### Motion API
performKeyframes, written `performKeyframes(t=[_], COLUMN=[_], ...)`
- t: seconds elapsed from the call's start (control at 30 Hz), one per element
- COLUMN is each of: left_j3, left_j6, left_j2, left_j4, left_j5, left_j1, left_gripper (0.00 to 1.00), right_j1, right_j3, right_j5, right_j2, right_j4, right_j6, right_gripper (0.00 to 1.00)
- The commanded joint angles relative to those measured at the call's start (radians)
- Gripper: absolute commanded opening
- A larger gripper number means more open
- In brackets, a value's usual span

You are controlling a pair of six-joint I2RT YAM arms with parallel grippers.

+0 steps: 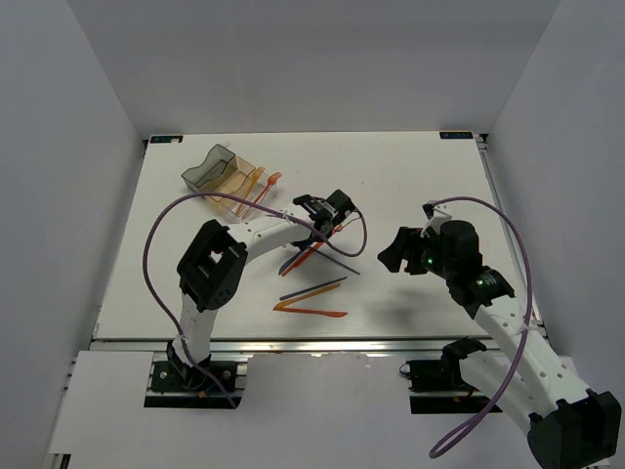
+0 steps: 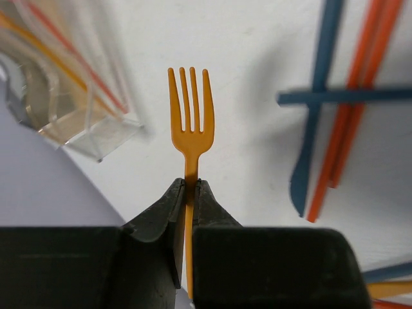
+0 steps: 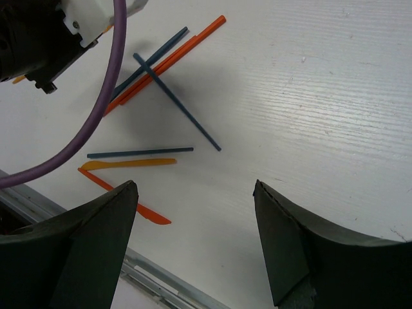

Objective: Sort the eating utensils into containers

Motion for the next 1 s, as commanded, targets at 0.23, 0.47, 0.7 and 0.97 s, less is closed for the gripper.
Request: performKeyframes(t=[0.23,0.47,0.7,0.97], left_j3=[0.037,-0.021,0.019,0.111], left_j6=[-0.022,0.12,0.285,0.213], left_j2=[-0.17,-0.319,-0.302,-0.189], left_j4=[0.037,0.282,0.506,0.557], left_j5=[-0.283,0.103,0.396,0.722], left_j1=[0.009,0.176,0.363,0.541], left_gripper=[0.01,0.0,0.0,0.0], right_j1=[-0.003,-0.003,-0.003,-0.003], right_j3=[0.043,0.051,0.052,0.031], right_j5=[-0.022,-0.029,-0.052,-0.046], right_j2=[-0.006,-0.009,-0.006,-0.013], right_j4=[0.02,0.015,0.02,0.021], right_j6=[-0.012,-0.015,-0.018,-0.03], right_gripper=[0.78,0.78,0.78,0.78])
